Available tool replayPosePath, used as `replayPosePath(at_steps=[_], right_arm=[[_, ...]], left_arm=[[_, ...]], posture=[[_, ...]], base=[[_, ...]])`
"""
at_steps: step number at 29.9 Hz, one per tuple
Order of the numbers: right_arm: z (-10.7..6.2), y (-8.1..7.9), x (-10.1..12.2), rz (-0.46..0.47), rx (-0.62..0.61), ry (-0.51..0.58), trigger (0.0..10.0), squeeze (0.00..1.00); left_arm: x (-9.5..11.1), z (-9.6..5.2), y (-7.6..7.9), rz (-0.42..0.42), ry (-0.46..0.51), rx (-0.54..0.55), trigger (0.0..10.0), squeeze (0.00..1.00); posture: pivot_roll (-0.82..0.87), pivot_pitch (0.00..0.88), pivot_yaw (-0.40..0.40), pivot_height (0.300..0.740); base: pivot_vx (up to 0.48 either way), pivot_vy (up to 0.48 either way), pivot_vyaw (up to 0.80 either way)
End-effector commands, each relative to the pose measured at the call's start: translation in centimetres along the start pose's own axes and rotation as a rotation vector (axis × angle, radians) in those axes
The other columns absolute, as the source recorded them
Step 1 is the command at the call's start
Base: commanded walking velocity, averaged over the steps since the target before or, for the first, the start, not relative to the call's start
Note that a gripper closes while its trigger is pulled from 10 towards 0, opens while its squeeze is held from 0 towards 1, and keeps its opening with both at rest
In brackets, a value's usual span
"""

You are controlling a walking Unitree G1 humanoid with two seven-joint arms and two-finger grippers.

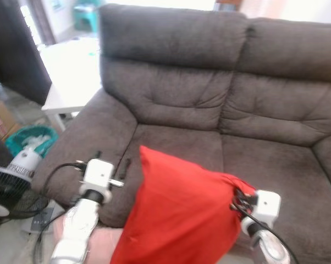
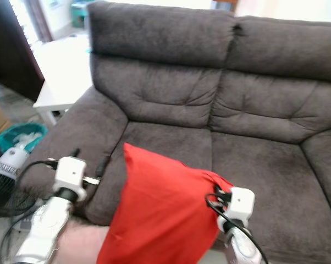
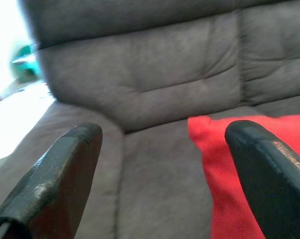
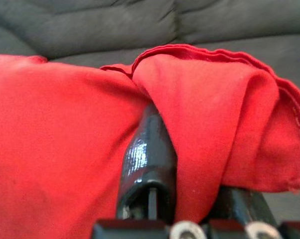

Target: Move the pillow to the sofa from floor

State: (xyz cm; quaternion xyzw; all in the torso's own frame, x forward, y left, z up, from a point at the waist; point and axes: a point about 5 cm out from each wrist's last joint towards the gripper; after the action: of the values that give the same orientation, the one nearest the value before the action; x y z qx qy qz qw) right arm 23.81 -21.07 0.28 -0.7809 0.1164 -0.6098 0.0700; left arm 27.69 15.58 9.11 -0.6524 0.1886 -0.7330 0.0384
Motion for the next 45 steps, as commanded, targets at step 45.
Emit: replayPosePath(at_steps=[45], right_arm=[[2.2, -1.2, 4.9, -0.153, 0.166, 0.124, 10.0, 0.00]], left_arm=[[-1.3, -1.7, -0.7, -0.022, -0.114, -0.278, 10.0, 0.00]], posture=[[0.14, 0.000, -0.052, 0.740]], base=[[0.000, 0.000, -0.26]])
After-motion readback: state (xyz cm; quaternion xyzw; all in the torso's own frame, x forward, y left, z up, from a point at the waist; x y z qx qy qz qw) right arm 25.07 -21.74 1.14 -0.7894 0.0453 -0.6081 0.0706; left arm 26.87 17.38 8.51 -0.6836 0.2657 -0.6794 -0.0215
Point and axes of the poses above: a point about 5 cm out from each wrist's last joint towards the gripper, its own z axis pointing out of the wrist towards the gripper, its own x axis along the axis of the wrist's last joint, y = z × x, and after that the axes turned 5 degrees about z, right-handed
